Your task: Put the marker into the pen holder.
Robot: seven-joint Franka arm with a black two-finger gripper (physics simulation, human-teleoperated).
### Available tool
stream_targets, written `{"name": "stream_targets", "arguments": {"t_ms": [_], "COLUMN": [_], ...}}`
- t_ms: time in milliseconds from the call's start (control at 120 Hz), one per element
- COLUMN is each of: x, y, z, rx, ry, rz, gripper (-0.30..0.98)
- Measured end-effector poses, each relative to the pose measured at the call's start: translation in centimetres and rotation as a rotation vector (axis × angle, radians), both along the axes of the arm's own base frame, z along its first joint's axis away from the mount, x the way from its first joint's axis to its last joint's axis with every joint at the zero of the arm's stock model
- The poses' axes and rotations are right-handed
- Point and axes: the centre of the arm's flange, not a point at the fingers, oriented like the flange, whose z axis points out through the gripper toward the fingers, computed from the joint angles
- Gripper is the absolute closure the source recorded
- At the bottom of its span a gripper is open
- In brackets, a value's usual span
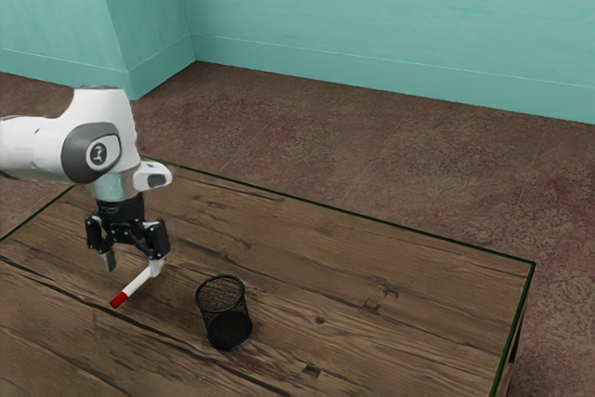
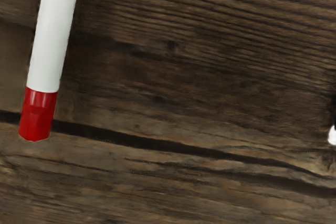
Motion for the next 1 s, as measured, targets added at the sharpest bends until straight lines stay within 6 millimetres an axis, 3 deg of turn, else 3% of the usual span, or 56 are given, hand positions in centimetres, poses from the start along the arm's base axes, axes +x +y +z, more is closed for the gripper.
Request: {"name": "stream_targets", "arguments": {"t_ms": [175, 342, 458, 617, 683, 758, 917, 1000], "x": [-0.1, -1.5, -0.8, 0.0, 0.2, 0.2, -0.5, -0.6], "y": [4.7, 7.3, 6.3, 1.0, -0.2, 0.2, 3.7, 3.6], "z": [-3.7, -5.4, -5.6, -6.8, -6.7, -6.6, -7.5, -8.2], "rx": [0.026, 0.096, 0.12, 0.114, 0.112, 0.113, 0.112, 0.107], "ry": [-0.035, -0.076, -0.107, -0.111, -0.121, -0.128, -0.113, -0.101], "rz": [0.048, -0.01, -0.083, -0.227, -0.259, -0.255, -0.194, -0.2], "gripper": [0.03, 0.21, 0.29, 0.34, 0.35, 0.36, 0.36, 0.39]}}
